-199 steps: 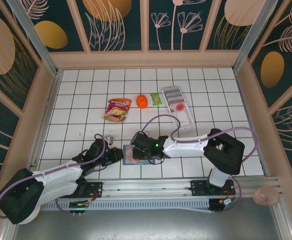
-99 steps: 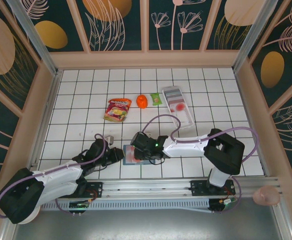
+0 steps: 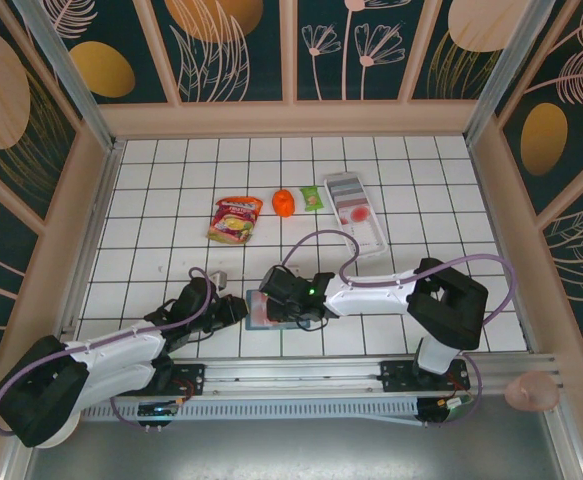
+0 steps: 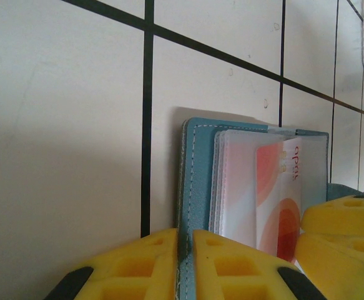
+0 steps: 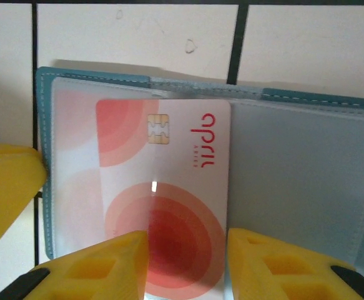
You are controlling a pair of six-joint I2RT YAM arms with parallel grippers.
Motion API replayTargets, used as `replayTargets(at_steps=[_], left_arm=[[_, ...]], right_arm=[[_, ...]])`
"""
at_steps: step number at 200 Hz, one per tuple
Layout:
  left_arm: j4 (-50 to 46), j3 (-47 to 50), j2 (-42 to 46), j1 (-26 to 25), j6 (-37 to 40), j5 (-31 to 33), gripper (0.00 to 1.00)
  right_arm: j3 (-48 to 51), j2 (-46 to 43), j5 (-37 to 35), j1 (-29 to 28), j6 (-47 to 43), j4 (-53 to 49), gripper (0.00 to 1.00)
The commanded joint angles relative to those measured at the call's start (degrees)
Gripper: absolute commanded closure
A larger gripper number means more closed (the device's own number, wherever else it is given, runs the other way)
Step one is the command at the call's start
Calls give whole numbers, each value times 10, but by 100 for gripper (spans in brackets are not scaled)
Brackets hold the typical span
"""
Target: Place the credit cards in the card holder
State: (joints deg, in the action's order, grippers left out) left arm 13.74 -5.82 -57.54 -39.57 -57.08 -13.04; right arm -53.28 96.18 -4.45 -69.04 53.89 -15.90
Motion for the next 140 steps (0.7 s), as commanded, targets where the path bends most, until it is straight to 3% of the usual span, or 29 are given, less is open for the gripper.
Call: replayTargets(at_steps=[1, 53, 83, 140], left_arm=[[1, 14, -4, -6, 6, -14, 84], [1, 17, -1, -6, 4, -14, 84], [1, 20, 3, -6, 5, -11, 84], [1, 17, 1, -7, 6, -11, 84]], right_arm=[[-16, 12, -1, -8, -5, 1, 60], [-26, 24, 1, -11, -10, -1, 61], [-26, 5, -40, -11, -10, -51, 61], [-16, 0, -23, -12, -12, -18, 59]])
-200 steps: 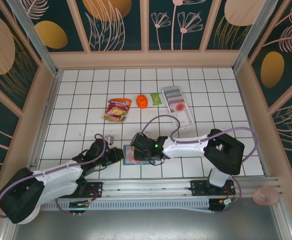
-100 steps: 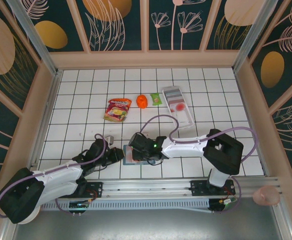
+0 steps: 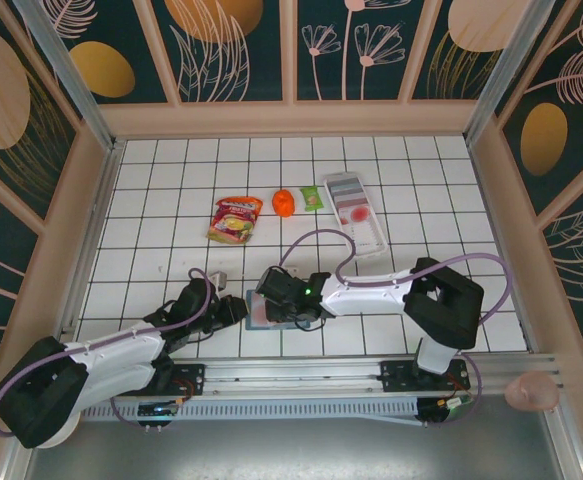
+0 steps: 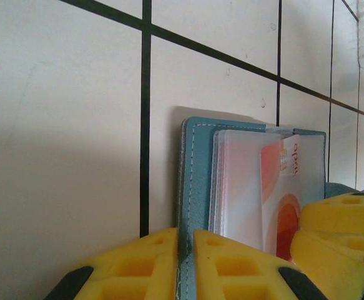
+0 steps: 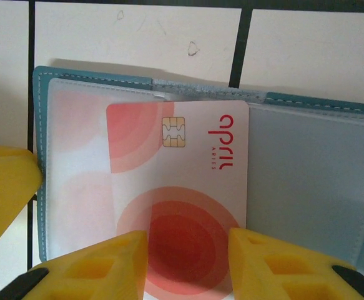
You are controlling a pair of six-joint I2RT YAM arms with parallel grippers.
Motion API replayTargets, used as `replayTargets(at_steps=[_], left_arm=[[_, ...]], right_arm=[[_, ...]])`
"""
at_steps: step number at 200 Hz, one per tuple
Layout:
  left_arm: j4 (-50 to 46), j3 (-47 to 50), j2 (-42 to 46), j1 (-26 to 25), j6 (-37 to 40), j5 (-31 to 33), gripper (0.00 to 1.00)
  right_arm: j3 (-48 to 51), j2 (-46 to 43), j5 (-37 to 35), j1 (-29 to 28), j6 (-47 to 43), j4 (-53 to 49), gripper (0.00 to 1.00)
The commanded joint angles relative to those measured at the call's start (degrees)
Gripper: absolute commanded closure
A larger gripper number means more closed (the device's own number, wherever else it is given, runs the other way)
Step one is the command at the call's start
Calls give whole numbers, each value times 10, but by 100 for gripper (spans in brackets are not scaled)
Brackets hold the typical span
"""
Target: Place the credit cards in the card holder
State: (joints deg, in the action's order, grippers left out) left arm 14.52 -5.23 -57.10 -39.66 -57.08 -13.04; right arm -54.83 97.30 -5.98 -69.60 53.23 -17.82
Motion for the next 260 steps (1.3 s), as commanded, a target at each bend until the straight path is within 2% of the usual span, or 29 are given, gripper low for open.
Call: replayTargets(at_steps=[1, 100, 173, 260], left_arm=[[-6, 11, -3, -6, 6, -10, 84], [3, 6, -21, -5, 9, -14, 84], [9, 11, -20, -6, 5, -15, 84], [2, 13, -8, -6, 6, -13, 84]], right_arm=[[-1, -10, -8, -7, -5, 2, 59], [2, 6, -6, -15, 3, 7, 59], [-11, 40, 32, -31, 15, 77, 60], [-13, -36, -60, -31, -4, 15, 59]])
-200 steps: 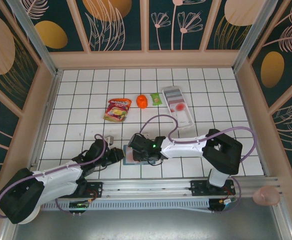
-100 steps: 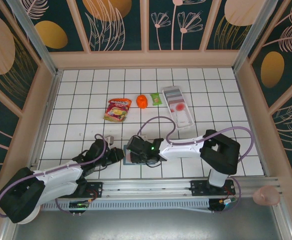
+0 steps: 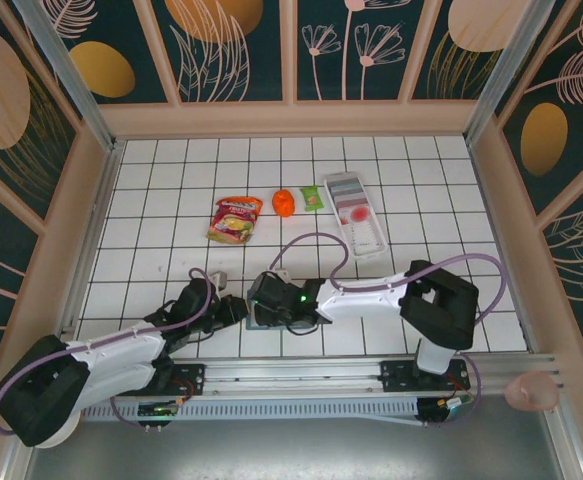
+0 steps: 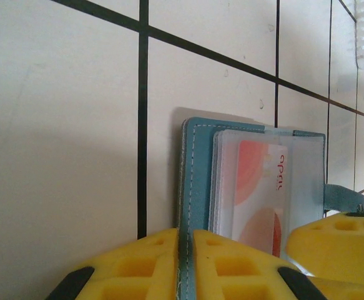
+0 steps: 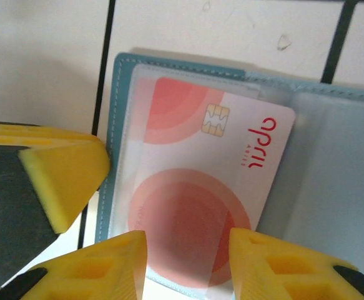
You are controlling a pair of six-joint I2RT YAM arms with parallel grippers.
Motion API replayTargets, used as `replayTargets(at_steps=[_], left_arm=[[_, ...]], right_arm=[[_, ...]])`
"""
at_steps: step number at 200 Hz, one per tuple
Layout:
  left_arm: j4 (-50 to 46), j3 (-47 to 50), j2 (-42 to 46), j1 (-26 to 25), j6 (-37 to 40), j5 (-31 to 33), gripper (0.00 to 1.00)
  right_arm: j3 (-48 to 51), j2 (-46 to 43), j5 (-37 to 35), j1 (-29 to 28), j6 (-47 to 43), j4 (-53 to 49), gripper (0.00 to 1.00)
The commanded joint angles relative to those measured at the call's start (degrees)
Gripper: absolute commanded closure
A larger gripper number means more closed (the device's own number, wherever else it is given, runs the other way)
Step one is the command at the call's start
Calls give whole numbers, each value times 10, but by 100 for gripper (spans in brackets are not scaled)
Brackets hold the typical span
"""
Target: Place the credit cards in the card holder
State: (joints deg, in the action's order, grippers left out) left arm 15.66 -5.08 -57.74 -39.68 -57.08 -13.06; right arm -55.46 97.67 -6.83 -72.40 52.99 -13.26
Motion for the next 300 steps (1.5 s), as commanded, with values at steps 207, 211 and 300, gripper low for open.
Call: replayTargets(at_steps=[207, 211, 300], left_arm=[[-21, 12, 14, -6, 5, -9, 84], [-22, 12, 14, -6, 4, -9, 84], [-19, 18, 18, -6, 1, -9, 84]], right_arm=[[-16, 37, -11, 23, -10, -18, 60], [-17, 38, -10, 23, -10, -16, 60], [-41, 42, -2, 23, -22, -12, 60]])
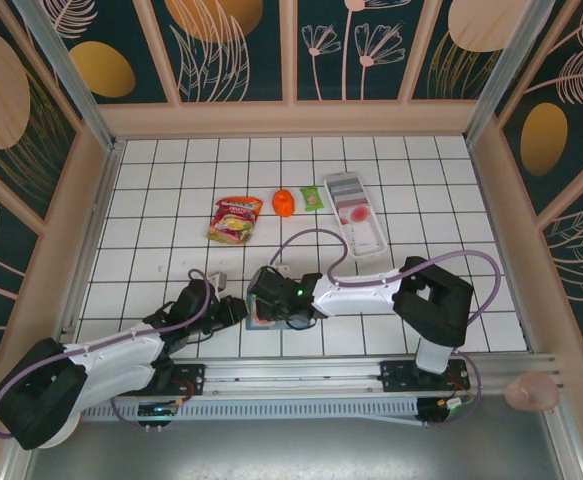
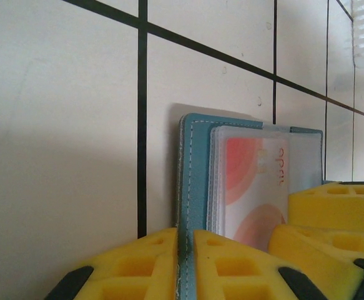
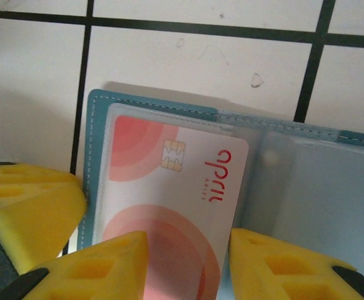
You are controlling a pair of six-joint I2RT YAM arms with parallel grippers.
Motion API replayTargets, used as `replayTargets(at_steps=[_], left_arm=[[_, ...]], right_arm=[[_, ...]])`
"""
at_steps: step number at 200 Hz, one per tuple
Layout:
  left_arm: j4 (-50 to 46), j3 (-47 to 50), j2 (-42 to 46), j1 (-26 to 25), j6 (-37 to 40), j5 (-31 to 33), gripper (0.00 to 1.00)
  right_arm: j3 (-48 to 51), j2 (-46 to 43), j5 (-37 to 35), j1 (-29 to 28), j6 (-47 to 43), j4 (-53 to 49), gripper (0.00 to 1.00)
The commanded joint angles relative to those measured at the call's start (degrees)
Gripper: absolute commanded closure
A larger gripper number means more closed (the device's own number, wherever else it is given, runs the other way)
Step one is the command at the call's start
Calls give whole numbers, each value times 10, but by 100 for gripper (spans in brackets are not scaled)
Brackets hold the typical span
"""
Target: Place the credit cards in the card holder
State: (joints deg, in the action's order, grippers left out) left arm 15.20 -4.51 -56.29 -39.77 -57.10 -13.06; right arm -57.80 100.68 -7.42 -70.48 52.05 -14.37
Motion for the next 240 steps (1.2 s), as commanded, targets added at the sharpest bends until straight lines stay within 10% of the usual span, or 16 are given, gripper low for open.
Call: replayTargets(at_steps=[1, 240], left_arm=[[-14, 12, 4, -5, 1, -9, 84], [-148, -96, 76, -5, 30, 40, 78]], right_arm=[[-18, 12, 4, 3, -12, -1, 60], [77, -103, -77, 12, 11, -48, 61]])
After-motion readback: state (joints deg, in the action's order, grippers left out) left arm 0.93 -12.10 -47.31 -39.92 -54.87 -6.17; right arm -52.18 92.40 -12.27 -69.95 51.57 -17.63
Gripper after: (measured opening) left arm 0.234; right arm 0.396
